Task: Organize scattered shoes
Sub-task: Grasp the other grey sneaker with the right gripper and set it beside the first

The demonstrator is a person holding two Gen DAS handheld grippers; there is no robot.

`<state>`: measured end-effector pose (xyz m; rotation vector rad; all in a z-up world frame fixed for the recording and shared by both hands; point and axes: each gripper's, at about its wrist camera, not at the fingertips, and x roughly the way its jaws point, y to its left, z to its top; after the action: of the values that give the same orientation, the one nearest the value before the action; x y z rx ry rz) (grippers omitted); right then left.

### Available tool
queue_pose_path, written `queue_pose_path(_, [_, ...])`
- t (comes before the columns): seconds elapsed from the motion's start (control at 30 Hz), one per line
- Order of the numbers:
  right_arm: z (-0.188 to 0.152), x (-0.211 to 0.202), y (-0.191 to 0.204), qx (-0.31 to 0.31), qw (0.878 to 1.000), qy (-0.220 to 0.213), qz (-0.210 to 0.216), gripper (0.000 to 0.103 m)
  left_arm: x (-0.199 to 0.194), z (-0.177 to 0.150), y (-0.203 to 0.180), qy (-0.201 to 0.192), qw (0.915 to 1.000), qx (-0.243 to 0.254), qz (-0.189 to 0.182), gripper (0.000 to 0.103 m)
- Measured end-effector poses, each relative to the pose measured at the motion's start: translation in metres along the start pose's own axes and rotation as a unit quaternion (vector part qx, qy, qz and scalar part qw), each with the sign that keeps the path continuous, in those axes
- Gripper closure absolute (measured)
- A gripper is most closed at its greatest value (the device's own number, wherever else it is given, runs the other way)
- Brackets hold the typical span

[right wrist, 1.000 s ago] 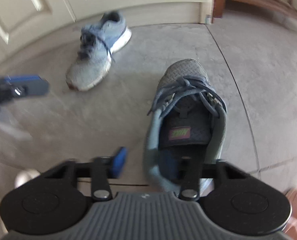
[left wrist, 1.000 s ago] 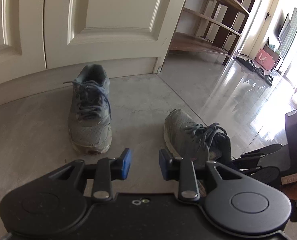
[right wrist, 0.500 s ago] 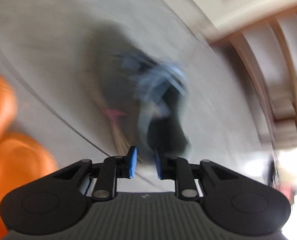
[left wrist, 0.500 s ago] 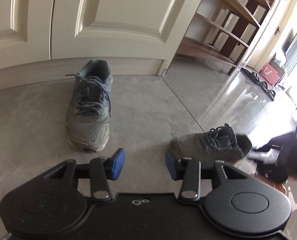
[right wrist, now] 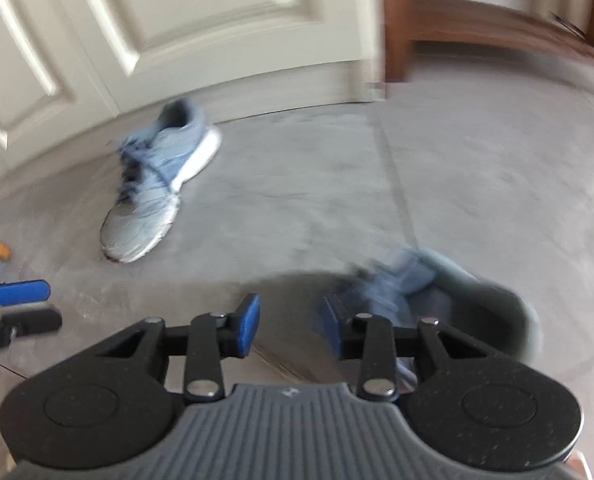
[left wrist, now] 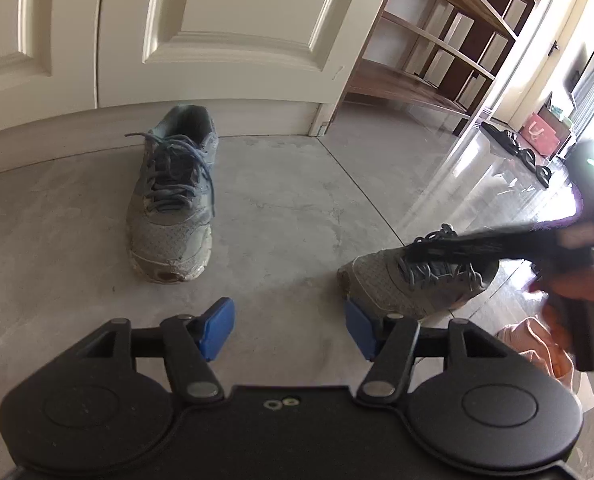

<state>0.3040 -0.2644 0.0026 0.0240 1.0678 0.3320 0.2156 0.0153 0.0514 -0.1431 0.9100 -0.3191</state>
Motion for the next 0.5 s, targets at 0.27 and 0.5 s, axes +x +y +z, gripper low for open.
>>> queue_pose_path(0.27, [0.004, 0.063, 0.039, -0.02, 0.996, 0.038, -0.078, 0.064, -0.015, -0.007, 0.016, 0.001, 0.9996, -0.012, 0.026, 0.033])
queue_pose_path(0.5, [-0.03, 0.052, 0.039, -0.101, 0.991, 0.07, -0.049, 0.061, -0.003, -0.007, 0.014, 0.009, 0.9994, -0.007, 0.034, 0.033])
